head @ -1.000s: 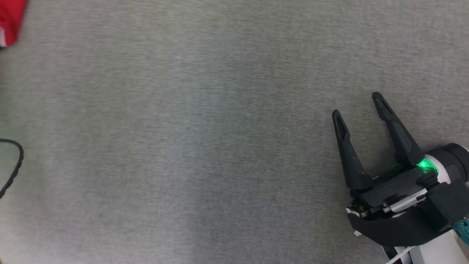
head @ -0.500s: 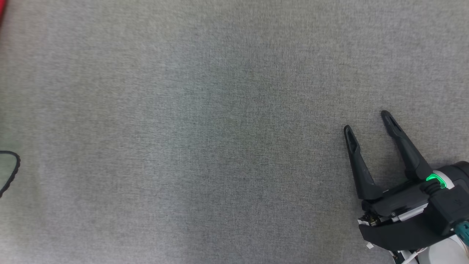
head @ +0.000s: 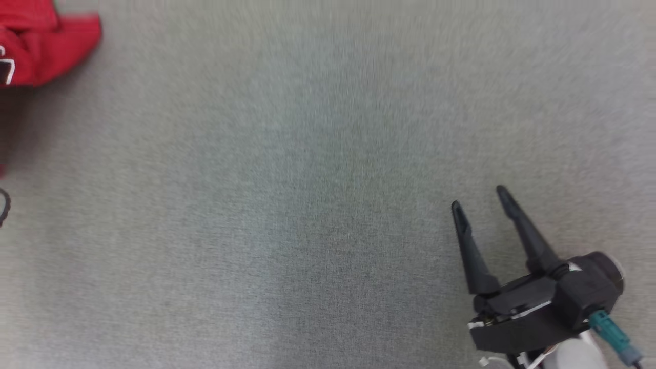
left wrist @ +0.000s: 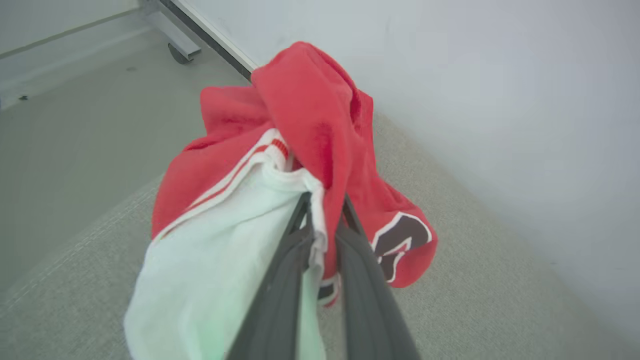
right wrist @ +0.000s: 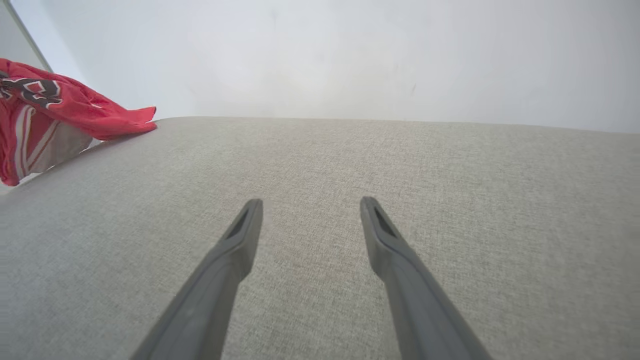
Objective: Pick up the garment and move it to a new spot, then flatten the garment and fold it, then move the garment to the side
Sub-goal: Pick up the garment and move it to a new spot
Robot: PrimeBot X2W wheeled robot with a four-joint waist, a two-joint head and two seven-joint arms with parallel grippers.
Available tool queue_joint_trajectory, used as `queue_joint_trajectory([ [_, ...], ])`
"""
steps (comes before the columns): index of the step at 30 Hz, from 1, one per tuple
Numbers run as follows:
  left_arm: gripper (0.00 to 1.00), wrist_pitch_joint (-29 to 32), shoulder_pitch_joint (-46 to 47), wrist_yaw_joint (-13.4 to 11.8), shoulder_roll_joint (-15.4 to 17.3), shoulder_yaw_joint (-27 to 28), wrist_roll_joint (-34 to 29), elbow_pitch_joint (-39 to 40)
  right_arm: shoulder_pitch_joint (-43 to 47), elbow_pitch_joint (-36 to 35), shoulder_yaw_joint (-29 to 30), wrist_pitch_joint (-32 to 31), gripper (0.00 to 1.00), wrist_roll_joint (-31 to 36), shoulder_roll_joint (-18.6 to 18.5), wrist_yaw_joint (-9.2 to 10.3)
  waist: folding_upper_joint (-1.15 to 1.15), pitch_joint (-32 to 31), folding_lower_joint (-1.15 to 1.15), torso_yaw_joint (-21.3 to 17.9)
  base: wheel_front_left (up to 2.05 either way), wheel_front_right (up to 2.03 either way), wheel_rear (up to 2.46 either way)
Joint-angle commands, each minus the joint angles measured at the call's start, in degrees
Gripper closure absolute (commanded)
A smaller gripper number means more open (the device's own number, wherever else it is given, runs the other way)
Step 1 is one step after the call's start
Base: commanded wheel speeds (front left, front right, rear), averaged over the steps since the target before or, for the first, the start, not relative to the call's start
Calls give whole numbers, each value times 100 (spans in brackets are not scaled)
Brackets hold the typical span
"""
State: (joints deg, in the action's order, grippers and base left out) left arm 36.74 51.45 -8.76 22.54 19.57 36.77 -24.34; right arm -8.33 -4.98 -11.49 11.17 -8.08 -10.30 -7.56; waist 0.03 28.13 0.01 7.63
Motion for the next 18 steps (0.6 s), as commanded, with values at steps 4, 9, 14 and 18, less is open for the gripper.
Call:
queue_joint_trajectory([
  [4, 100, 264, 388, 91, 88, -447, -251, 213, 116, 401, -45, 218, 0, -139, 288, 17, -3, -1273, -1, -126, 0, 0, 0],
  [9, 100, 514, 515, 34, -181, -962, -430, 772, 219, 644, 55, 334, 0, -167, 473, 17, -3, -1849, -1, -404, 0, 0, 0],
  [14, 100, 805, 472, 120, -436, -1343, -365, 1293, 418, 704, 275, 375, 0, -110, 575, 17, -3, -2286, -1, -829, 0, 0, 0],
  [18, 100, 871, 403, 170, -776, -1593, -276, 1643, 559, 656, 453, 387, 0, -85, 620, 17, -3, -2494, -1, -1221, 0, 0, 0],
])
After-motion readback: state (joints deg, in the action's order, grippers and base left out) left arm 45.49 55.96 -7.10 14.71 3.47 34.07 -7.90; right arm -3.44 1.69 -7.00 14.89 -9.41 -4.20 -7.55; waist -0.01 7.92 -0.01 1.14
